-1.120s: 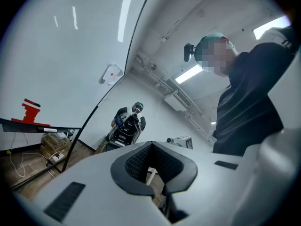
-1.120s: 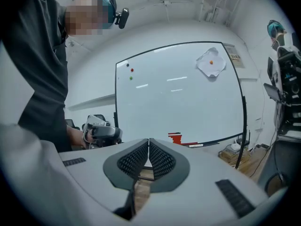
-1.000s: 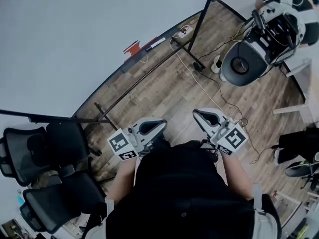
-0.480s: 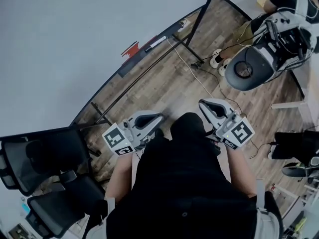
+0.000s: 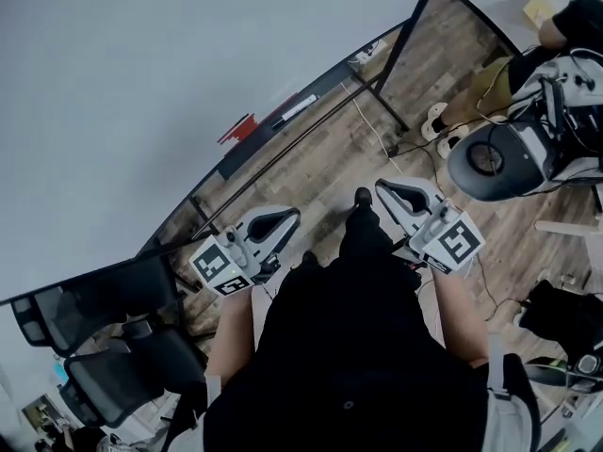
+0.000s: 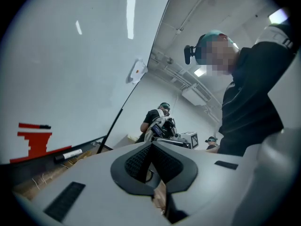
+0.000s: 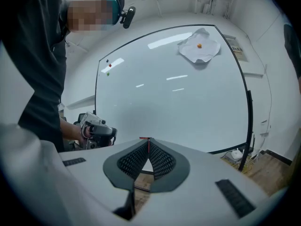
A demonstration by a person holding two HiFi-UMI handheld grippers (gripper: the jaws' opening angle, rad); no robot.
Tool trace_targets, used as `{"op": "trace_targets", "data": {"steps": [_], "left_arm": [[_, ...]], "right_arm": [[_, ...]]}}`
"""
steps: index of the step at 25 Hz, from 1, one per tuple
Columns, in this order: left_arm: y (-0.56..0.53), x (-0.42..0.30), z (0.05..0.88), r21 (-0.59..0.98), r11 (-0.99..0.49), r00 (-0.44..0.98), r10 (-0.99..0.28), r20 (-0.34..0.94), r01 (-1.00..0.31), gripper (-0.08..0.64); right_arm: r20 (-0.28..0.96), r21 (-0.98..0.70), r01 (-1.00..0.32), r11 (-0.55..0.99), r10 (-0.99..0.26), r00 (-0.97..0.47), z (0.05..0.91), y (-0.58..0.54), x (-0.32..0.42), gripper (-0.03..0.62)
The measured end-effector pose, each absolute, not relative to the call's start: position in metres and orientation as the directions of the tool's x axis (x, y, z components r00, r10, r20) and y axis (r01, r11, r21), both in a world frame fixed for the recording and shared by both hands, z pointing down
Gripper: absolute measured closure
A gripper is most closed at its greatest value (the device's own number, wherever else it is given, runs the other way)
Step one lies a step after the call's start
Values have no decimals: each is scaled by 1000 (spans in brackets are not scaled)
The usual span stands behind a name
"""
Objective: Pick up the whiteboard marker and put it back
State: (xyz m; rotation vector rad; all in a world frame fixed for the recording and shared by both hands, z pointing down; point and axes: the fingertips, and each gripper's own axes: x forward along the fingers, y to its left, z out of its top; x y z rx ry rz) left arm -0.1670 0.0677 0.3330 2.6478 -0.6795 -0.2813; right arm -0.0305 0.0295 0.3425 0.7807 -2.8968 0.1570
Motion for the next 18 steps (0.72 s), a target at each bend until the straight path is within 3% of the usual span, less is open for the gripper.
{"op": "trace_targets", "data": {"steps": [8,18], "left_arm": [[-31,-132,295,323,-725,754,-655,-51,-608,548],[-90,-86,287,251,-658,685,-728,29,-710,549]], "right_arm": [[103,-76,-384,920,-376,-921,329,-80,25,572],[-9,-100,-298,949,-300,-954,307,-152,57,572]]}}
